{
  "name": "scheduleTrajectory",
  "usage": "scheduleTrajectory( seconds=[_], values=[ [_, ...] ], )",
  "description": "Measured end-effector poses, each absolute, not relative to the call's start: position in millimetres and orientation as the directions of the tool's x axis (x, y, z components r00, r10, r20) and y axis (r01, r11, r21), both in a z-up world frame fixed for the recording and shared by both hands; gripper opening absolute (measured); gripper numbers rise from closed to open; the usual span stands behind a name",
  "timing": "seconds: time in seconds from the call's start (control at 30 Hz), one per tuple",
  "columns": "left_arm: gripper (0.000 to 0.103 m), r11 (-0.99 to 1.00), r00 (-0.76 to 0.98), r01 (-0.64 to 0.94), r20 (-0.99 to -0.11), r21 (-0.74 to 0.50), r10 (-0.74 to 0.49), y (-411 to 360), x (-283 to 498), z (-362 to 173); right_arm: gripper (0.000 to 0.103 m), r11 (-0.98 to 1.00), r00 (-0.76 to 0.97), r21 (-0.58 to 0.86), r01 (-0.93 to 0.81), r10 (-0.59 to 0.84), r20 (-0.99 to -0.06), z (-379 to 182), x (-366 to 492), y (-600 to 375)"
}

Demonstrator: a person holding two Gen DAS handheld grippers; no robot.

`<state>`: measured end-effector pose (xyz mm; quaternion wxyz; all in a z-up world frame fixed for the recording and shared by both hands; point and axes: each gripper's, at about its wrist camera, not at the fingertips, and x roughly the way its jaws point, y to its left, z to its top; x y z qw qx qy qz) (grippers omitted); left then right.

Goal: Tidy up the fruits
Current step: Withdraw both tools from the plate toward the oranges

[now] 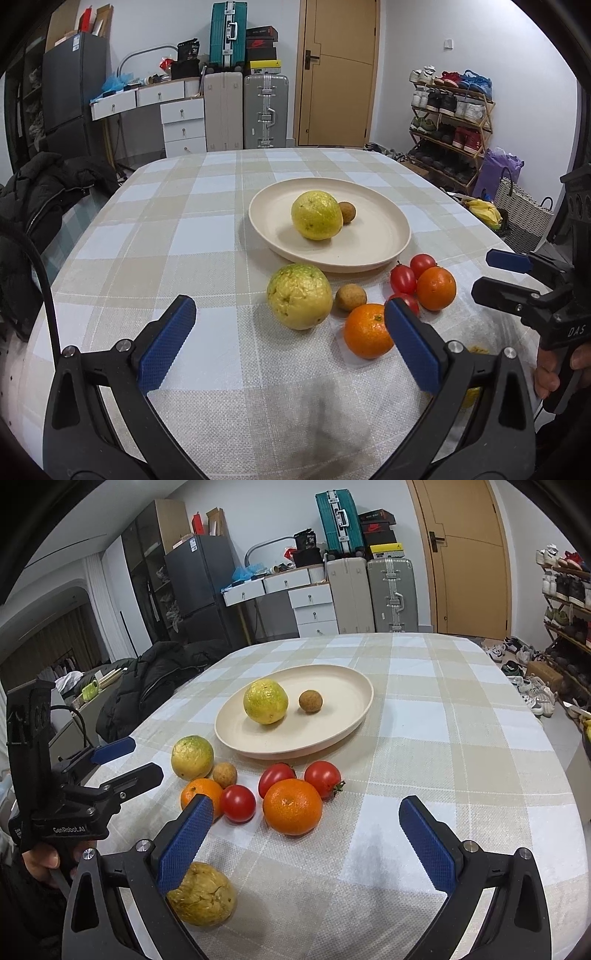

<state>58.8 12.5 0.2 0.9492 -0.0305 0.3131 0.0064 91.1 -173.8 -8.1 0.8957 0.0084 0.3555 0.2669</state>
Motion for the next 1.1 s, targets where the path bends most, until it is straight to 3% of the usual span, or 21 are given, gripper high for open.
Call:
scheduleTrajectory(
  seconds=[0.27, 0.53, 1.1],
  values=[
    [0.102, 0.999, 0.790, -0.022, -0.613, -0.028, 0.001, 5.5, 64.8, -4.9, 0.101, 0.843, 0.535, 0.194, -0.502, 0.479, -0.695, -17.3, 100.0, -161.6],
    [0.102, 0.999, 0.788, -0.021, -0.616, -0.024, 0.002, 4.0, 66.2, -6.8, 0.085, 0.823, 0.494, 0.184, -0.537, 0.484, -0.722, -24.2, 103.8, -148.2],
    [0.102, 1.000, 0.786, -0.017, -0.618, -0.019, 0.002, 3.2, 68.2, -10.0, 0.065, 0.831, 0.461, 0.200, -0.519, 0.469, -0.753, -31.1, 115.7, -144.2]
  ],
)
